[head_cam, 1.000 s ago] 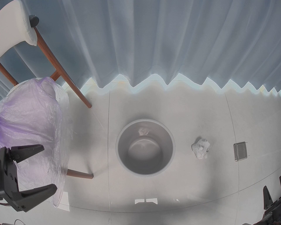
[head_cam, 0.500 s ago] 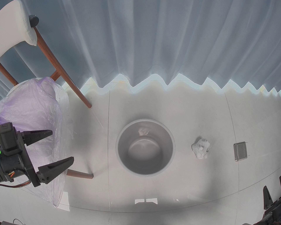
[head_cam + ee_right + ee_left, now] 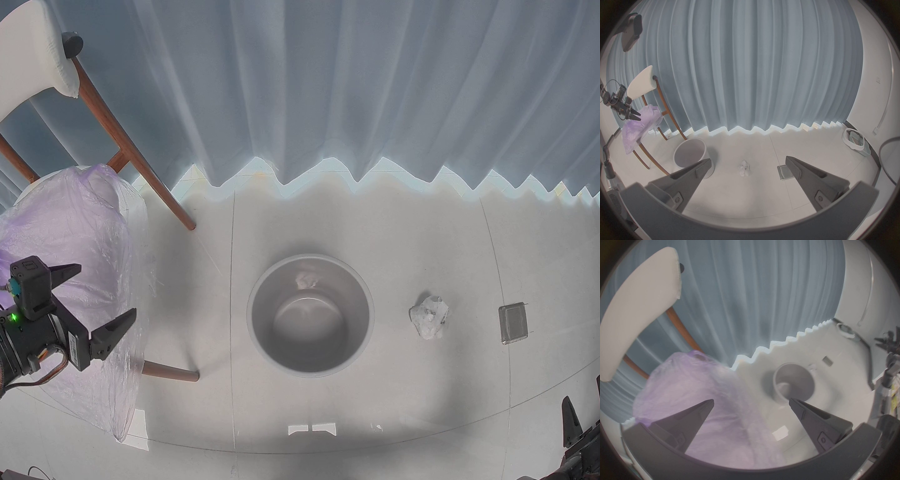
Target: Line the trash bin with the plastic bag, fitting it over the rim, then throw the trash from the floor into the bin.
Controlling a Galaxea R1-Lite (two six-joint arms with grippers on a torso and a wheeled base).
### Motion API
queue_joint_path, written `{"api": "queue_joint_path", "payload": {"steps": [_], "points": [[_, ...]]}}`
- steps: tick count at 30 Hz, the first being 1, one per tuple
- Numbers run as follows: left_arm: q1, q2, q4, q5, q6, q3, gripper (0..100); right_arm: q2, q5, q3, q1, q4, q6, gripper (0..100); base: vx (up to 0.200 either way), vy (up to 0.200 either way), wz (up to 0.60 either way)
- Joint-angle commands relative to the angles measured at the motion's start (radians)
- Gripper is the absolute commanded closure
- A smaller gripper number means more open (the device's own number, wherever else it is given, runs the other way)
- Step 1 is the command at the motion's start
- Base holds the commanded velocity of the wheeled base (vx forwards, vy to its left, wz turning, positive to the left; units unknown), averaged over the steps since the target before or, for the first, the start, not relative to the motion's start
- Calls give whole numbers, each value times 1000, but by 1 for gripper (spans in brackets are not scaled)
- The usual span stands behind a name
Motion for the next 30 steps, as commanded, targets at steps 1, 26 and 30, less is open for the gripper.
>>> {"api": "queue_joint_path", "payload": {"steps": [1,26,30], "points": [[-29,-12,-7,190,74,4,0,-17,0,18,0,0,0,0,0,0,0],[-359,206,-656,825,583,162,0,-17,0,18,0,0,0,0,0,0,0],[-465,336,-820,1011,583,171,0,-17,0,18,0,0,0,0,0,0,0]]}}
